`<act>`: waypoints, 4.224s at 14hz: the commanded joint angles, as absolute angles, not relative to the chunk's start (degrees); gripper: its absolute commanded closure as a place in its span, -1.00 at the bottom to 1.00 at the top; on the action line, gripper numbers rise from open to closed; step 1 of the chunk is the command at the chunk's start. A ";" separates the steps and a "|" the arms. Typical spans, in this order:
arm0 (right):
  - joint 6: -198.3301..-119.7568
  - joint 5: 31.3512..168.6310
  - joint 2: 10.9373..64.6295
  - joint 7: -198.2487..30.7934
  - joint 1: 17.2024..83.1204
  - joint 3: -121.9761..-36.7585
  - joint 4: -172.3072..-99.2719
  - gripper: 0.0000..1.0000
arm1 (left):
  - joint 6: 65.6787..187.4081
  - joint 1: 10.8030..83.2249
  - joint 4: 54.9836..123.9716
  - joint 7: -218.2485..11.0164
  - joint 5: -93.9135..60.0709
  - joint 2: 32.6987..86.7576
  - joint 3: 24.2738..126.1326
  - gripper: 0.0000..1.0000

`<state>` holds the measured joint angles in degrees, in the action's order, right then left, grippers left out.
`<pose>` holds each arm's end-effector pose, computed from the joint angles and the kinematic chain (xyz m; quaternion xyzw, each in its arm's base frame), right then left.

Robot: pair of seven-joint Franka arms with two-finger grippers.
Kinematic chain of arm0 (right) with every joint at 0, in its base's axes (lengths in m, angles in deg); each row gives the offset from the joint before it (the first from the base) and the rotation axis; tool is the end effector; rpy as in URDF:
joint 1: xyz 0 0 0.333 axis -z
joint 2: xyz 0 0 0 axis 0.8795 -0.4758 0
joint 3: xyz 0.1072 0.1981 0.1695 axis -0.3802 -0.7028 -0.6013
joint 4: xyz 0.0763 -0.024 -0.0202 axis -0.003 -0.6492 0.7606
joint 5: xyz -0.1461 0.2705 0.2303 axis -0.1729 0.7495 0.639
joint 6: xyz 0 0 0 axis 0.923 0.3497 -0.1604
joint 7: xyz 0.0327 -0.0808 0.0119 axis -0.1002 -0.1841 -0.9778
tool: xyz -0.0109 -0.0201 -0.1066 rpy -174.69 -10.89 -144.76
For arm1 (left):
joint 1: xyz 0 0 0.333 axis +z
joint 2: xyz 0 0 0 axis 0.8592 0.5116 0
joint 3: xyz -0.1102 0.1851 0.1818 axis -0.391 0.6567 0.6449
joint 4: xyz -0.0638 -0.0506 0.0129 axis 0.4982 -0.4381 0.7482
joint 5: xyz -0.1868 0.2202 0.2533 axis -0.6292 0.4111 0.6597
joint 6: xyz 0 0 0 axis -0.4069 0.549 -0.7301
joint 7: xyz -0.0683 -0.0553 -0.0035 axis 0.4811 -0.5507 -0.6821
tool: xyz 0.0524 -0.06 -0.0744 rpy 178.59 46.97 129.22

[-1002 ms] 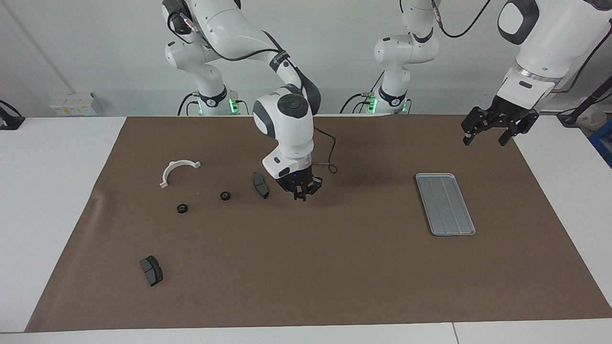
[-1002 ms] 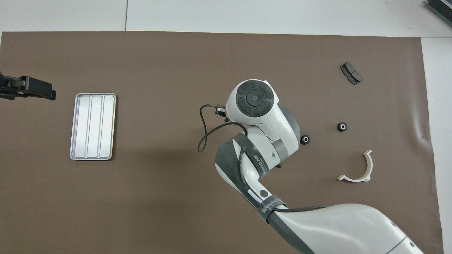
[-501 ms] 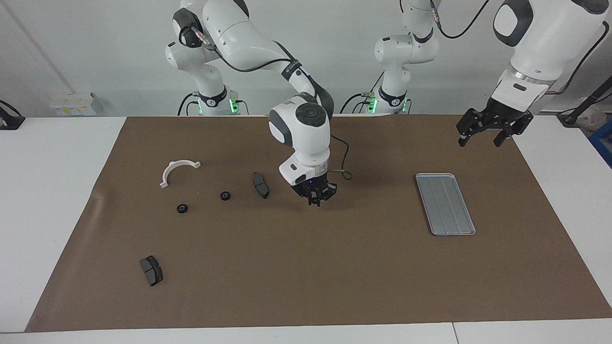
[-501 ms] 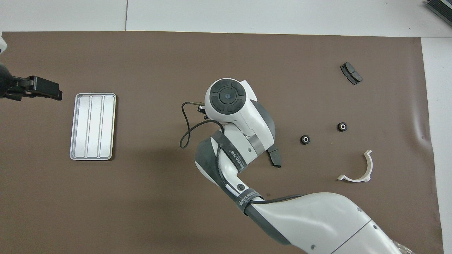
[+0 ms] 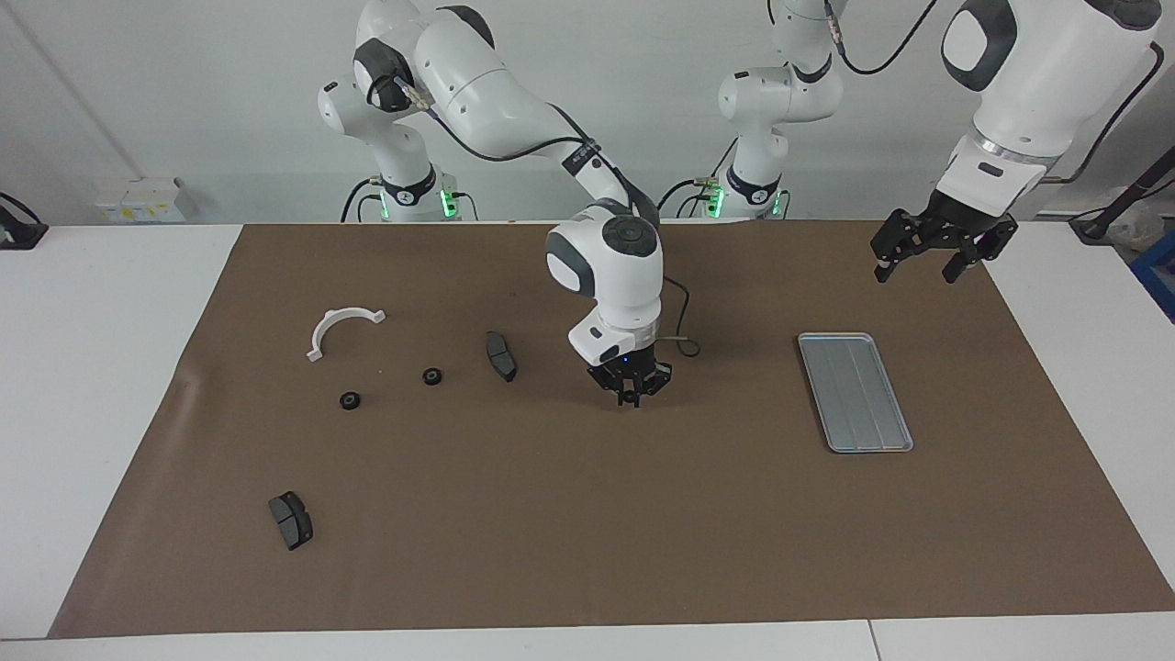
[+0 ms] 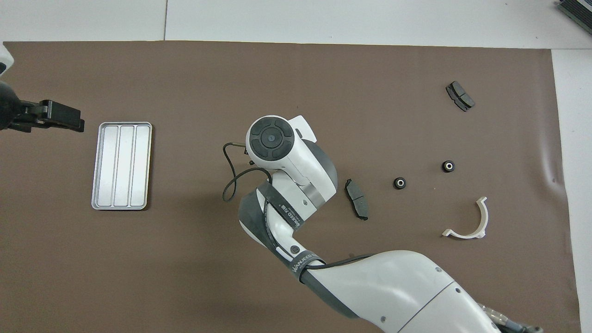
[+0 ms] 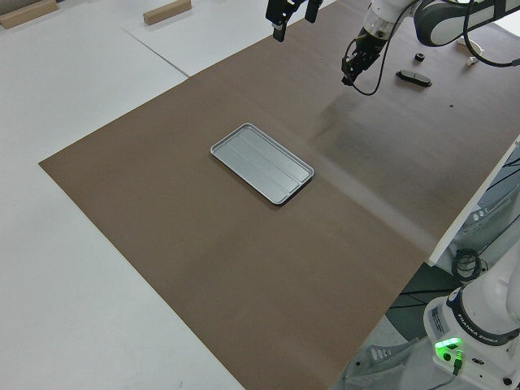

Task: Pick bearing gear from pile to tray

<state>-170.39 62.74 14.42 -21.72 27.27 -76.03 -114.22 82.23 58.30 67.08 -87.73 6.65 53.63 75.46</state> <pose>0.5639 0.4282 0.2875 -0.9907 0.1126 -0.0691 0.0322 0.5699 -0.0389 0.5841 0.9988 -0.0354 0.0293 0.0168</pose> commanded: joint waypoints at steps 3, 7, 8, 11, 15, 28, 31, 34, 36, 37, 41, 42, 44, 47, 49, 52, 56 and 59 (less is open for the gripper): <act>-171.79 61.49 15.07 -21.24 27.13 -76.21 -116.41 -0.17 | 81.76 57.56 67.29 -88.44 6.72 53.53 76.12 -1.00; -172.05 61.49 15.68 -21.24 28.01 -76.21 -116.15 -1.00 | 81.68 57.56 67.29 -88.44 6.72 53.53 76.03 -1.00; -172.14 61.58 17.08 -21.76 28.27 -75.77 -116.76 -1.00 | 81.68 57.47 67.29 -88.44 6.72 53.53 76.03 -1.00; -172.31 61.67 24.44 -24.92 32.31 -75.77 -124.98 -1.00 | 82.38 57.21 67.20 -88.61 6.72 53.62 76.03 -1.00; -174.59 61.67 36.49 -33.34 39.42 -75.77 -141.25 -1.00 | 82.73 55.19 67.12 -93.08 6.81 54.41 76.03 -1.00; -181.46 64.92 41.61 -55.42 54.72 -76.03 -156.58 -1.00 | 92.74 41.76 70.36 -116.97 11.19 60.03 76.12 -1.00; -181.46 66.85 41.79 -57.62 54.82 -76.03 -158.42 -1.00 | 95.90 39.37 71.41 -120.77 11.91 62.32 76.12 -1.00; -181.28 66.85 42.05 -57.89 53.42 -76.03 -158.86 -1.00 | 103.01 36.13 73.18 -127.35 11.91 65.56 76.21 -1.00; -181.10 66.85 42.31 -57.98 53.33 -76.12 -159.30 -0.91 | 106.18 34.28 73.18 -129.91 12.08 68.20 76.21 -1.00; -181.10 66.85 42.49 -58.41 53.15 -76.12 -159.56 -0.81 | 108.11 33.23 73.18 -131.14 12.52 69.69 76.21 -1.00; -181.28 66.85 42.58 -59.20 53.06 -76.12 -160.09 -0.53 | 110.85 30.84 73.27 -133.08 12.61 73.30 76.03 -1.00; -181.28 66.85 42.58 -59.21 53.06 -76.12 -160.09 -0.46 | 111.99 29.80 74.31 -133.26 12.61 73.66 76.03 -1.00; -181.28 66.85 42.58 -59.21 53.06 -76.12 -160.09 -0.32 | 117.24 29.09 78.17 -133.44 12.61 73.66 76.12 -1.00; -181.19 66.94 42.58 -59.21 53.06 -76.12 -160.09 0.02 | 120.43 27.69 81.43 -133.44 12.61 74.36 76.12 -1.00; -180.93 66.85 42.58 -59.21 53.06 -76.12 -160.09 0.29 | 121.22 27.15 81.71 -133.44 12.61 75.76 76.12 -1.00; -180.67 66.85 42.58 -59.12 53.06 -76.12 -160.01 0.70 | 121.49 25.83 81.97 -133.44 12.61 76.21 76.03 -1.00; -180.58 66.85 42.84 -58.59 53.15 -76.03 -159.22 1.00 | 122.89 25.74 82.06 -133.44 12.61 77.00 76.03 -1.00; -179.88 66.85 43.02 -58.50 53.41 -76.03 -157.73 1.00 | 124.12 25.83 82.06 -133.35 12.61 77.44 76.03 -0.87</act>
<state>-180.32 65.33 41.68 -56.72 52.85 -75.90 -158.03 121.79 26.46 81.15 -132.32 11.40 77.22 75.35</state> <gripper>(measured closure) 0.652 0.040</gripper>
